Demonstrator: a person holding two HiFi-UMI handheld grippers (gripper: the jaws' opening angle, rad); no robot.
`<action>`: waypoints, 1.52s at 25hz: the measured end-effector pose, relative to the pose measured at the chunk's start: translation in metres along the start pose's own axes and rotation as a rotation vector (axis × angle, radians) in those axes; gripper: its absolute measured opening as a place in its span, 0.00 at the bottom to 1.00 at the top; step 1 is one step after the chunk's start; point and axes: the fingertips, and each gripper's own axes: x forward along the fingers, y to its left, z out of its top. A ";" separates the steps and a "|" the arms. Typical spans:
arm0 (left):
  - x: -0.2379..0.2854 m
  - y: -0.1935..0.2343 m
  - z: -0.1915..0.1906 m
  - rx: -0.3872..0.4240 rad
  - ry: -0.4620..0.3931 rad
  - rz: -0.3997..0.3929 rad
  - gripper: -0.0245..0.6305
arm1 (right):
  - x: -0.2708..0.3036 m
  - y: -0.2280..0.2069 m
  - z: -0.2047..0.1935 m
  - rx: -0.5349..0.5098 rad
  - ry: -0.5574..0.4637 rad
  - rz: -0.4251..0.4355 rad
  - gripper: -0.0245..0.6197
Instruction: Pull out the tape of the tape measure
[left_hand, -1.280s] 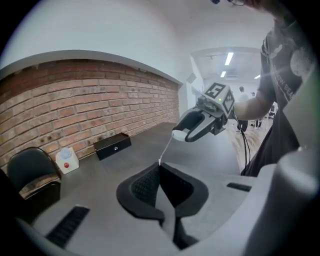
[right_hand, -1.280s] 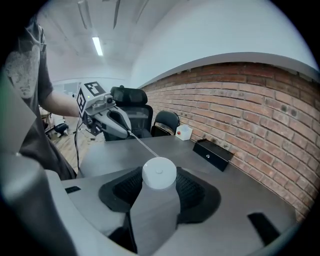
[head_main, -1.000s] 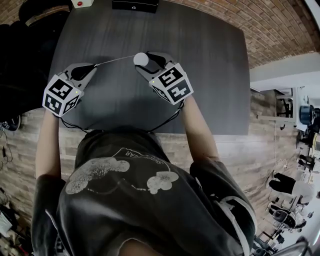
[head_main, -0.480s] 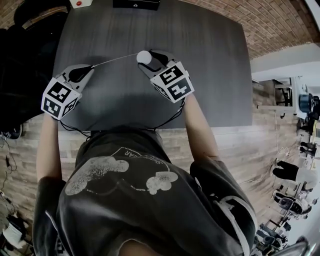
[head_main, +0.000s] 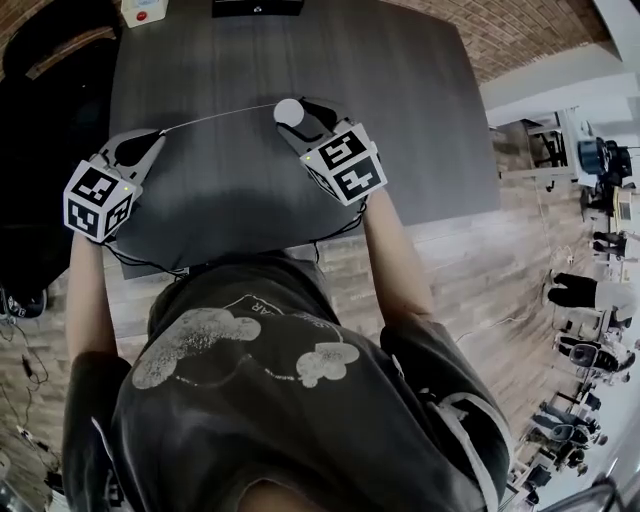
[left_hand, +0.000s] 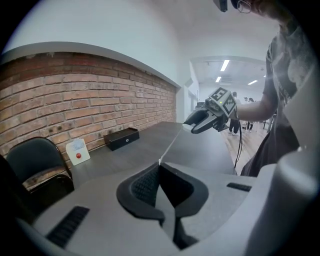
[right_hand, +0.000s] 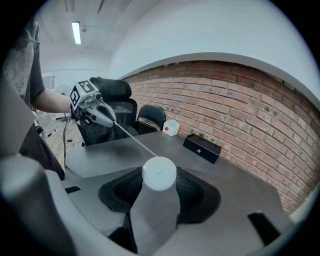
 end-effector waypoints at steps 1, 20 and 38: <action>-0.002 0.002 -0.001 0.004 -0.005 -0.007 0.05 | 0.000 0.002 0.001 0.001 0.005 -0.009 0.40; -0.050 0.030 -0.021 -0.077 -0.068 0.003 0.05 | -0.019 0.008 0.008 0.074 0.020 -0.122 0.39; -0.060 0.051 -0.036 -0.204 -0.069 0.065 0.05 | -0.029 -0.025 -0.005 0.107 0.032 -0.148 0.40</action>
